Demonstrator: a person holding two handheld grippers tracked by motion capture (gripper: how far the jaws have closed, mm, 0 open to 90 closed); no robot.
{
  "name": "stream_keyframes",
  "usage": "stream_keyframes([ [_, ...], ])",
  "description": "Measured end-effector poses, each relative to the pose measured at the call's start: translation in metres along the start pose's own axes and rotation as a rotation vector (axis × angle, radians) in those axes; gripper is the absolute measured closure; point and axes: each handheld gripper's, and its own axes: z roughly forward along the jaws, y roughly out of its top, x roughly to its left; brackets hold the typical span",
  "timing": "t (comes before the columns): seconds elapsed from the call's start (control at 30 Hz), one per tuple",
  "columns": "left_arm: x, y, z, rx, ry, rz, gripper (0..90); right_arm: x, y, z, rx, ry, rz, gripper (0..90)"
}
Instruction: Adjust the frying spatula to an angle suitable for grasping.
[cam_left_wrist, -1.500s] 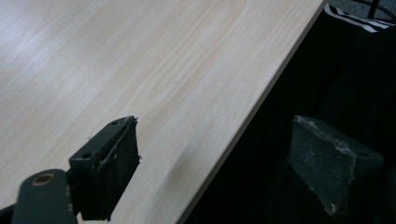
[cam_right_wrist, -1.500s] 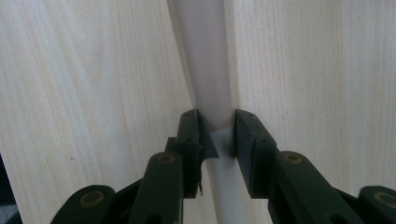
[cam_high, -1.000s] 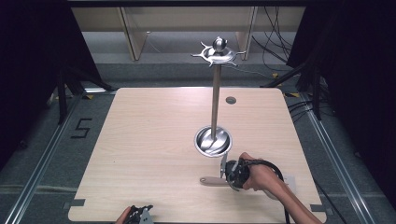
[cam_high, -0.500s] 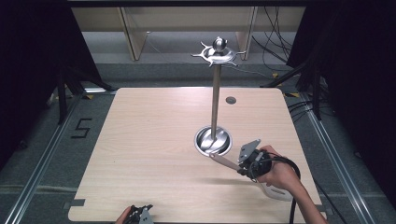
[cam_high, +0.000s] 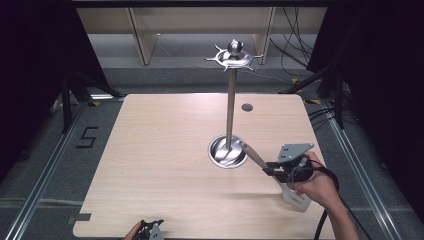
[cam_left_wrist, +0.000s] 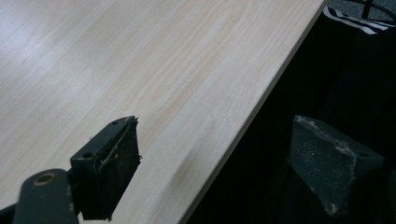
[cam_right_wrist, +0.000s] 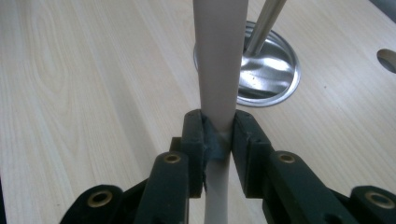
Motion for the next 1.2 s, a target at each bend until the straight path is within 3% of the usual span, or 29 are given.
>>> stream_keyframes([
  [0.13, -0.001, -0.001, 0.0, 0.006, -0.011, -0.021, 15.6, -0.005, -0.004, -0.005, -0.052, 0.016, 0.019, 76.4],
  [0.2, 0.0, 0.0, 0.0, 0.0, 0.001, 0.003, 15.6, -0.006, -0.005, -0.006, -0.063, 0.014, 0.024, 76.4],
  [0.3, 0.0, 0.0, 0.0, -0.002, -0.005, -0.003, 15.5, -0.007, -0.005, -0.007, -0.075, 0.015, 0.037, 76.4],
  [0.33, 0.0, 0.0, 0.0, -0.002, -0.005, -0.003, 15.6, -0.008, -0.004, -0.008, -0.092, 0.015, 0.02, 76.4],
  [0.43, 0.0, 0.0, 0.0, -0.005, -0.012, -0.011, 15.5, -0.006, -0.004, -0.011, -0.113, 0.013, 0.057, 76.4],
  [0.57, 0.0, 0.0, 0.0, -0.005, -0.001, -0.006, 15.5, -0.011, -0.003, -0.016, -0.167, 0.021, 0.052, 76.4],
  [0.63, 0.0, 0.0, 0.0, -0.004, -0.005, -0.005, 15.5, -0.01, -0.003, -0.018, -0.181, 0.027, 0.081, 76.5],
  [0.73, 0.0, 0.0, 0.0, -0.004, -0.001, -0.006, 15.5, -0.013, -0.002, -0.02, -0.217, 0.039, 0.089, 76.5],
  [0.83, 0.0, 0.0, -0.001, -0.002, -0.026, -0.012, 15.5, -0.014, -0.001, -0.022, -0.234, 0.039, 0.083, 76.5],
  [1.2, -0.001, 0.001, -0.002, -0.01, 0.004, -0.001, 15.4, -0.013, 0.001, -0.025, -0.322, 0.058, 0.122, 76.4],
])
